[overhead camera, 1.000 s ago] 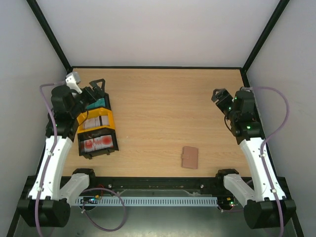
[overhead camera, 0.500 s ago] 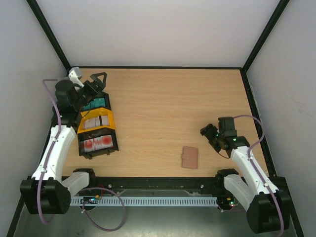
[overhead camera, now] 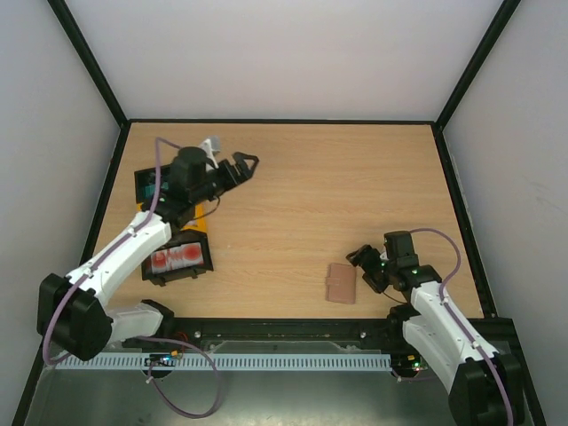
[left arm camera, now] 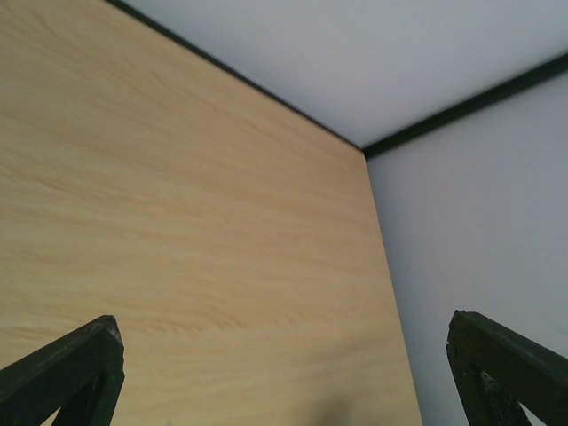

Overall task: Put the credit cards into the card holder
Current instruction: Pick up the card holder from the center of the board.

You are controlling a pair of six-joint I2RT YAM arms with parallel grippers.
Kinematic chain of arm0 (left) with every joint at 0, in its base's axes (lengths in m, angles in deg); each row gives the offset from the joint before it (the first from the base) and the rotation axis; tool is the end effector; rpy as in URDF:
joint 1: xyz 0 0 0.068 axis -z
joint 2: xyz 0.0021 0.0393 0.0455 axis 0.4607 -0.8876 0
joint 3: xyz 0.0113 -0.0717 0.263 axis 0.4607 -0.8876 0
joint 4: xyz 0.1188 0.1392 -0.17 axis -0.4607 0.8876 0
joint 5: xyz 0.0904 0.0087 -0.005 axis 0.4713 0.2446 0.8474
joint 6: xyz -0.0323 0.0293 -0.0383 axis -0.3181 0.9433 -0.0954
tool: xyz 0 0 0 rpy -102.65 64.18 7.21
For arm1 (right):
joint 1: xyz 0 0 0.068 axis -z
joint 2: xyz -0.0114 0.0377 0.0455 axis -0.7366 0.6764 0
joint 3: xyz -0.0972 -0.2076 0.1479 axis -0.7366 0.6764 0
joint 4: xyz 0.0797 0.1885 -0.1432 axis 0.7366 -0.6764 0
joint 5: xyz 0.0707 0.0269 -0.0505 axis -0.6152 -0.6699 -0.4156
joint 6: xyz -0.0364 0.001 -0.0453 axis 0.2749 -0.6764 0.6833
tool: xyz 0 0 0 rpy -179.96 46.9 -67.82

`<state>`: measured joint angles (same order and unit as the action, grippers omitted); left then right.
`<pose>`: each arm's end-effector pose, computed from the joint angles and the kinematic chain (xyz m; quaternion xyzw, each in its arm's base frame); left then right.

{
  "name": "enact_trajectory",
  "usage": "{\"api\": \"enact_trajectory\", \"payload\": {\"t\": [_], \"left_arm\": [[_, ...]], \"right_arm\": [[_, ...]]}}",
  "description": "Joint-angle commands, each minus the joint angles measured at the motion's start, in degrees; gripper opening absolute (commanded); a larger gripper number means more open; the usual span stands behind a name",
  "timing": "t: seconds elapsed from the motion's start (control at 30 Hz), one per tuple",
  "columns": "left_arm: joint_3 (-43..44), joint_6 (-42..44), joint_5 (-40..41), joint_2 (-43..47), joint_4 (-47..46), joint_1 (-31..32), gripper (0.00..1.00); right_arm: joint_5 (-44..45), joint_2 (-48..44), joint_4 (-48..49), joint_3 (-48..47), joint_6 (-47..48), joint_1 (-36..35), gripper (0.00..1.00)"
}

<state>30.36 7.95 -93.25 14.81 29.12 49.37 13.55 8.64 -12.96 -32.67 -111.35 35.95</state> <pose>0.2566 -0.1139 0.3307 -0.1161 0.7878 -0.4236 0.4318 0.1187 0.0439 0.1501 0.2822 0.8832 0.3549 0.1202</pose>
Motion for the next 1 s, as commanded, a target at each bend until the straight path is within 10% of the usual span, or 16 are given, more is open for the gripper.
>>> {"api": "enact_trajectory", "payload": {"t": [0.0,0.4,0.77,0.97], "left_arm": [[-0.8,-2.4,5.4,-1.0,1.2,8.6,1.00],[-9.6,-14.6,9.1,-15.3,-7.3,42.8,0.93],[-9.7,-18.5,0.2,-27.9,-20.8,45.7,0.54],[-7.0,-20.1,-1.3,-33.6,-20.3,45.7,0.51]], "right_arm": [[-3.0,2.4,-1.7,1.3,3.9,-0.6,0.77],[-4.0,2.2,-5.8,-0.1,7.8,-1.3,0.69],[-6.5,5.4,-4.3,-0.6,9.9,-1.4,0.65],[-10.1,5.4,-4.9,-1.0,11.8,-1.4,0.64]]}}
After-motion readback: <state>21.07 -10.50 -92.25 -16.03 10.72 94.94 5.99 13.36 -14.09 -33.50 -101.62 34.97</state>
